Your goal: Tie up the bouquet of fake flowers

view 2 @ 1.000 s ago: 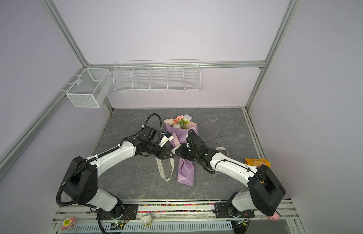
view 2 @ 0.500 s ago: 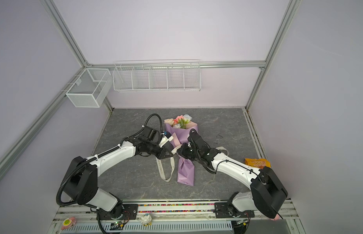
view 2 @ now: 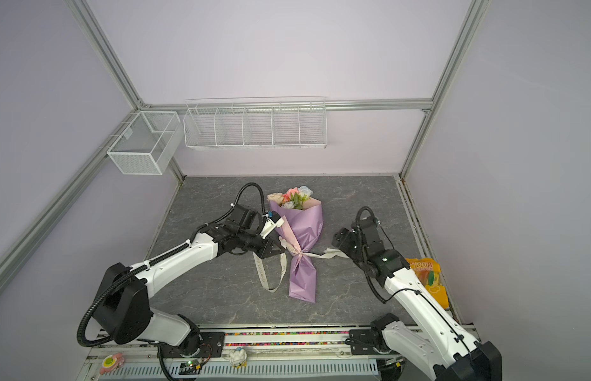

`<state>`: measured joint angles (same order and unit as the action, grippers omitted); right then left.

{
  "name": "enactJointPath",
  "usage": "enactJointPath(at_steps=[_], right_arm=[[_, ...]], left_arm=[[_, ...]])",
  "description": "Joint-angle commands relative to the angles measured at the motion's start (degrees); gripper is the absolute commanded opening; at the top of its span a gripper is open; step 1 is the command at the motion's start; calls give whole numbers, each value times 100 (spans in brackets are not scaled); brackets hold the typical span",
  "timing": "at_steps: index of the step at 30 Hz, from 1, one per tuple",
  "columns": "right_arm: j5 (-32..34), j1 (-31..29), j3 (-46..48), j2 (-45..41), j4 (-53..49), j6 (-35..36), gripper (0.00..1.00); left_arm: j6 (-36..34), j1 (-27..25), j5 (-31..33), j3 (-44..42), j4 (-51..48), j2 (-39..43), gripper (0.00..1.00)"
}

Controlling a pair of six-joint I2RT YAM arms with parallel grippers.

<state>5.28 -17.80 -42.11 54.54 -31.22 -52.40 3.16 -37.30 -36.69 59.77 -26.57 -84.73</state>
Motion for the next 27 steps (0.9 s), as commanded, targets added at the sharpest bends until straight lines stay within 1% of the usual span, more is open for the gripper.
enactJointPath(at_steps=[1,3,6,10,16,17,18,20,23,24,25,27], right_arm=[[-908,982,392,218,-404,600,84],[-1604,1347,418,618,-156,709,82],[-2158,1426,202,1373,119,852,82],[-2559,1413,85,2173,717,579,84],[-2912,1350,28,2957,1479,36,84],[-2952,1336,10,3052,1542,3,84],[-2995,1329,10,3131,1631,-7,81],[-2944,1318,25,3179,1707,-20,74],[-2826,1322,63,3083,1699,-24,45],[-2797,1317,66,2977,1678,-8,34],[-2707,1317,62,2839,1621,2,29],[-2554,1318,55,2538,1567,26,15]], left_arm=[[-105,-48,327,216,-382,142,0],[-151,-67,385,262,-500,150,0],[-169,-85,411,298,-578,176,0],[-181,-102,408,366,-643,152,0],[-210,-133,433,474,-766,73,0],[-220,-144,442,482,-787,71,0],[-229,-150,451,495,-812,71,0],[-237,-164,476,518,-841,87,0],[-248,-181,507,555,-892,111,0],[-256,-186,522,578,-911,110,0],[-252,-191,531,595,-925,114,0],[-255,-199,541,606,-921,122,0]])
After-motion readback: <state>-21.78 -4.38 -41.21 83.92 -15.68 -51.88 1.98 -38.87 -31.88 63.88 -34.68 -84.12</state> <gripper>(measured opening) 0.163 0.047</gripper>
